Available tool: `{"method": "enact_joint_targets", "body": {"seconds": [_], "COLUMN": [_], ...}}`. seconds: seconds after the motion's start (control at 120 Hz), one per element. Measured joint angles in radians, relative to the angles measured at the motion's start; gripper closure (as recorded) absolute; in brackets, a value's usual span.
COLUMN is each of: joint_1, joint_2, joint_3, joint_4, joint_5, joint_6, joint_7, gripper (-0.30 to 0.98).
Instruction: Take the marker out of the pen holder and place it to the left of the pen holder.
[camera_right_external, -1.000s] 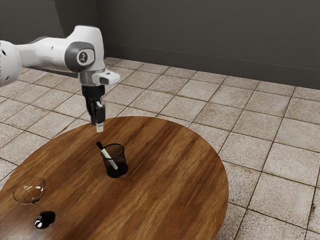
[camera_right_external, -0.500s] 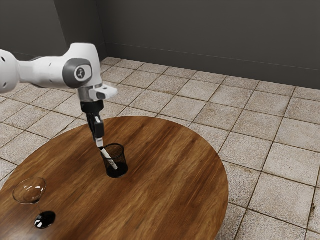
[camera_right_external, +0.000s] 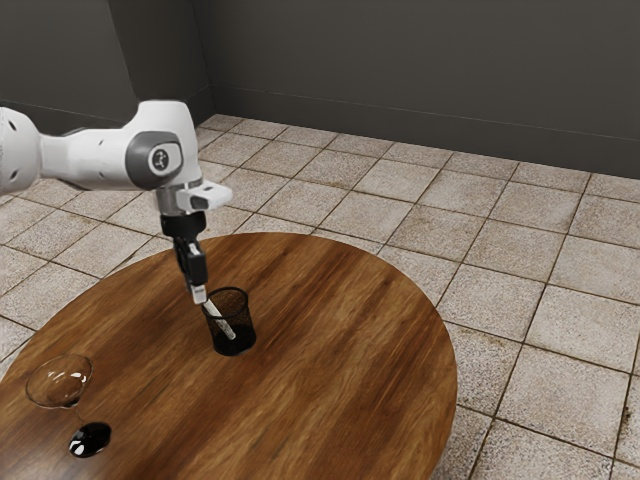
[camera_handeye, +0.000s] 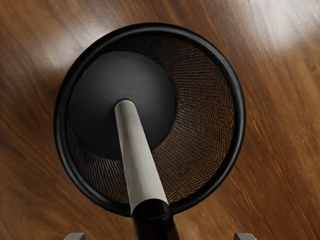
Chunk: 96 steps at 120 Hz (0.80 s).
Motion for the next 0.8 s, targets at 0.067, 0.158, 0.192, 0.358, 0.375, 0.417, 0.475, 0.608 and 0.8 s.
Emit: {"method": "enact_joint_targets", "body": {"seconds": [0.067,0.158,0.192,0.358,0.375,0.417,0.475,0.608,0.8], "joint_1": [-0.001,0.003,0.003,0.004,0.004,0.005,0.005,0.005,0.004], "joint_2": [0.002,0.011,0.017,0.026,0.026,0.026,0.026,0.022,-0.002], "joint_3": [0.001,0.001,0.001,0.001,0.001,0.001,0.001,0.0,0.001], "joint_4": [0.0,-0.002,-0.004,-0.005,-0.006,-0.008,-0.011,-0.014,-0.021], "joint_5": [0.001,0.004,0.006,0.006,0.006,0.005,0.005,0.006,0.015], "joint_6": [0.022,0.046,0.052,0.084,0.086,0.092,0.098,0.109,0.106], "joint_7": [0.002,0.005,0.005,0.006,0.006,0.006,0.006,0.005,-0.001], "gripper": [0.32,0.34,0.36,0.48,0.49,0.52,0.57,0.67,0.74]}}
